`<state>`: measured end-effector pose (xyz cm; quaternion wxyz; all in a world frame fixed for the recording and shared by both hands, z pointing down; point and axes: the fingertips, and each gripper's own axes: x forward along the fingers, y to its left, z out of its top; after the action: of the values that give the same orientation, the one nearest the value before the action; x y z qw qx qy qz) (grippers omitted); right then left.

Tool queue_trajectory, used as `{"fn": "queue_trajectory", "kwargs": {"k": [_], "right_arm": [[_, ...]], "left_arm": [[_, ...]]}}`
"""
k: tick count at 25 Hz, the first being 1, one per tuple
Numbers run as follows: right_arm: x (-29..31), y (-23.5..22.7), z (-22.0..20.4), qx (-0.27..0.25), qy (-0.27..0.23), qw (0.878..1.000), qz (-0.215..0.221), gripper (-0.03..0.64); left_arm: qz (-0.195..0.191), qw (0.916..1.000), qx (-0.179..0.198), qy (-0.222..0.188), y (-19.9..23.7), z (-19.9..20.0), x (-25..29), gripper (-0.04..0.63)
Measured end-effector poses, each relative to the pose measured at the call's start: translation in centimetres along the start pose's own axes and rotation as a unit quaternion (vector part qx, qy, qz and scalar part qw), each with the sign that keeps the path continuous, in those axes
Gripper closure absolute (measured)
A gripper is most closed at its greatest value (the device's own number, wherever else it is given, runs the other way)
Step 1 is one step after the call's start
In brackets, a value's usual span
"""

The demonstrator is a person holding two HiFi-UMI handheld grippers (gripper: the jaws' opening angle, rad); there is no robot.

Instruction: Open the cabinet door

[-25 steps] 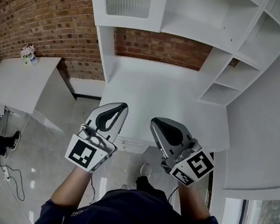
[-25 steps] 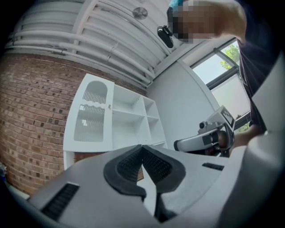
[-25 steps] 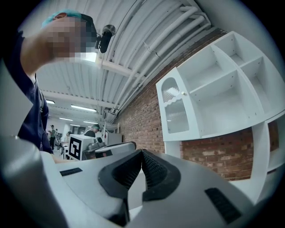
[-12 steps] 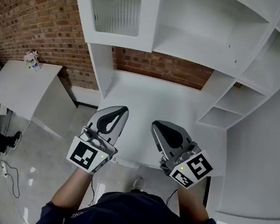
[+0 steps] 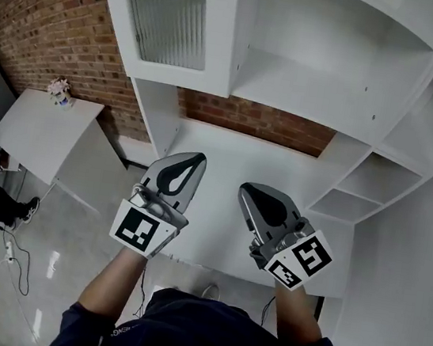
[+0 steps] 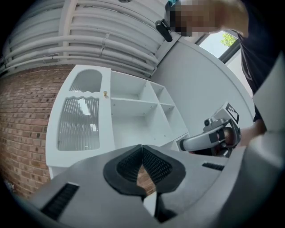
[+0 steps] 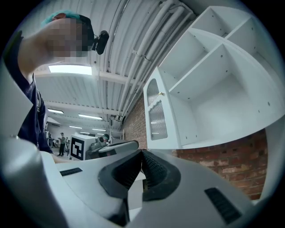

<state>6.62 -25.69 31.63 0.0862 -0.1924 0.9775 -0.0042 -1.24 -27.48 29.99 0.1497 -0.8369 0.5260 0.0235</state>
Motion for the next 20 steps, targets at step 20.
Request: {"fn": "queue_trajectory", "kwargs": {"k": [20], "right_arm": [[5.6, -2.2, 3.3, -0.041, -0.026, 0.998, -0.026, 0.597]], "left_arm": [[0.020, 0.9906, 0.091, -0.100, 11.7, 10.7, 8.5, 0.551]]}}
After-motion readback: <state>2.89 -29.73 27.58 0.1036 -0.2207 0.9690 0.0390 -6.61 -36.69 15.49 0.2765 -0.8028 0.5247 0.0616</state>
